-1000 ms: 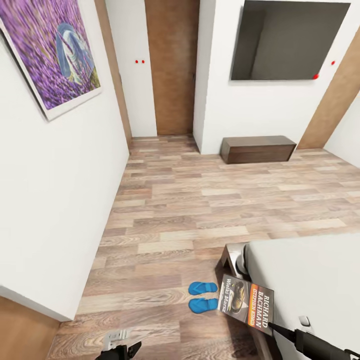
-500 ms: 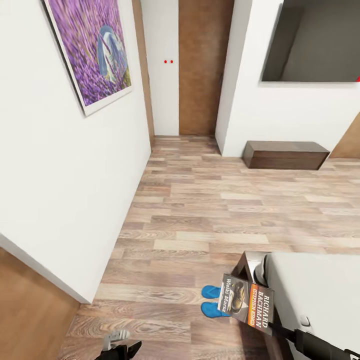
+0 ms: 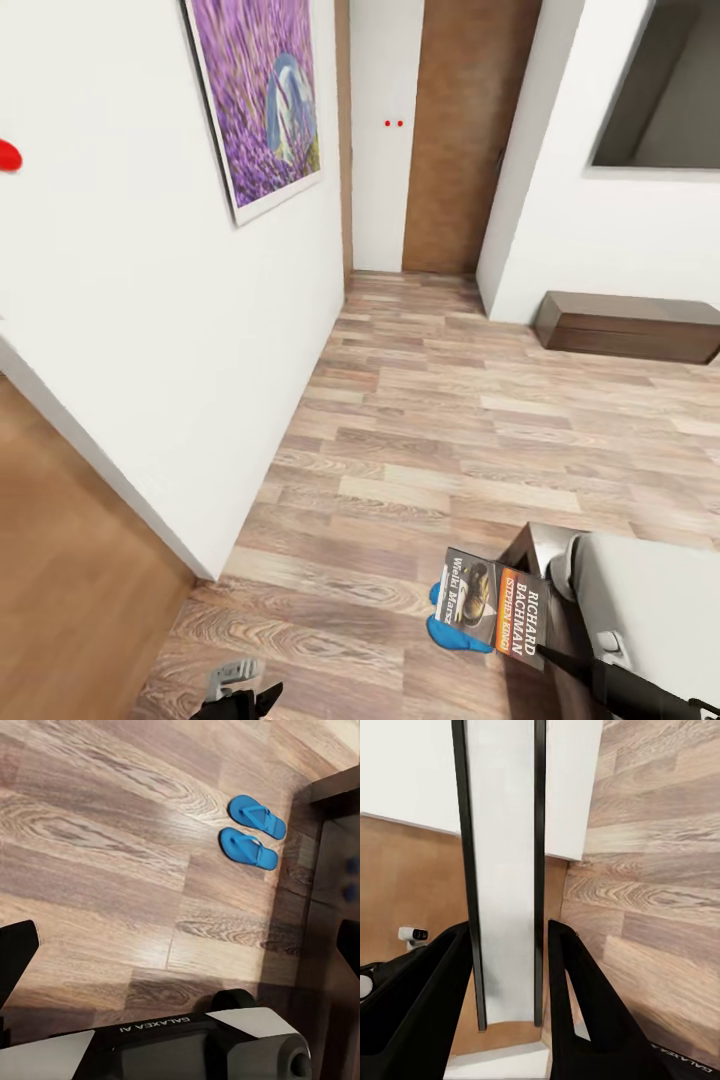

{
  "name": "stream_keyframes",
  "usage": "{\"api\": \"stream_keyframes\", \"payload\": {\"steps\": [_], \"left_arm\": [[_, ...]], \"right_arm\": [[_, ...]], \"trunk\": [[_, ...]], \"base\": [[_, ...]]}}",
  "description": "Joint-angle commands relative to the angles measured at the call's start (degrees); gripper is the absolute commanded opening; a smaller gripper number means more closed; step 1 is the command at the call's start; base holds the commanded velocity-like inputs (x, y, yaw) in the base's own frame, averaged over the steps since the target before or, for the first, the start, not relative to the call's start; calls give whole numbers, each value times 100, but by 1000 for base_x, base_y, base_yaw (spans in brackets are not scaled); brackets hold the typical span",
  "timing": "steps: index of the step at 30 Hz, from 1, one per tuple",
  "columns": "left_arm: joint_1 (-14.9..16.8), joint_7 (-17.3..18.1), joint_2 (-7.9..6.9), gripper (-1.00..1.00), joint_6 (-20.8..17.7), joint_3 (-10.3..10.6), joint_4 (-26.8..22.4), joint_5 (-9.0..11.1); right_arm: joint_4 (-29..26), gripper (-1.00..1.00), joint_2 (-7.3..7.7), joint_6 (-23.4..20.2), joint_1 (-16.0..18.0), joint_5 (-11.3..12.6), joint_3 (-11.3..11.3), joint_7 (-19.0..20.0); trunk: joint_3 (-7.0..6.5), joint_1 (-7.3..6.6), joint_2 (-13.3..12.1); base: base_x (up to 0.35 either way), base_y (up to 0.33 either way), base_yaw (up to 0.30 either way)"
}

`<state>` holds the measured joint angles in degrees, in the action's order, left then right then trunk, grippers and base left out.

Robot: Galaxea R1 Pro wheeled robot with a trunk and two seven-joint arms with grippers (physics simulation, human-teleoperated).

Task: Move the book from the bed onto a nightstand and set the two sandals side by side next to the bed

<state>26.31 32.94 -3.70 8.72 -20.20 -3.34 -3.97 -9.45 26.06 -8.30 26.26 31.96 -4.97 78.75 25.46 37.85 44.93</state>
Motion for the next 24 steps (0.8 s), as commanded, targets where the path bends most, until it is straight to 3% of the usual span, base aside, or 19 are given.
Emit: {"api": "stream_keyframes", "payload": {"steps": [1,11,24], "left_arm": [[6,10,-3,100,32,-32,9,-43],[6,10,-6,100,33,-33,9,-43],[6,10,-8,100,33,-37,9,-43]], "right_arm": [[-4,-100,5,-58,2,64,-30,14],[-4,-100,5,-58,2,64,-30,20],[-4,-100,5,-50,2,57,-30,26]], "trunk": [[6,1,5],[6,1,5],[-43,1,5]], "base": [[0,0,293],[0,0,278],[0,0,26]]}}
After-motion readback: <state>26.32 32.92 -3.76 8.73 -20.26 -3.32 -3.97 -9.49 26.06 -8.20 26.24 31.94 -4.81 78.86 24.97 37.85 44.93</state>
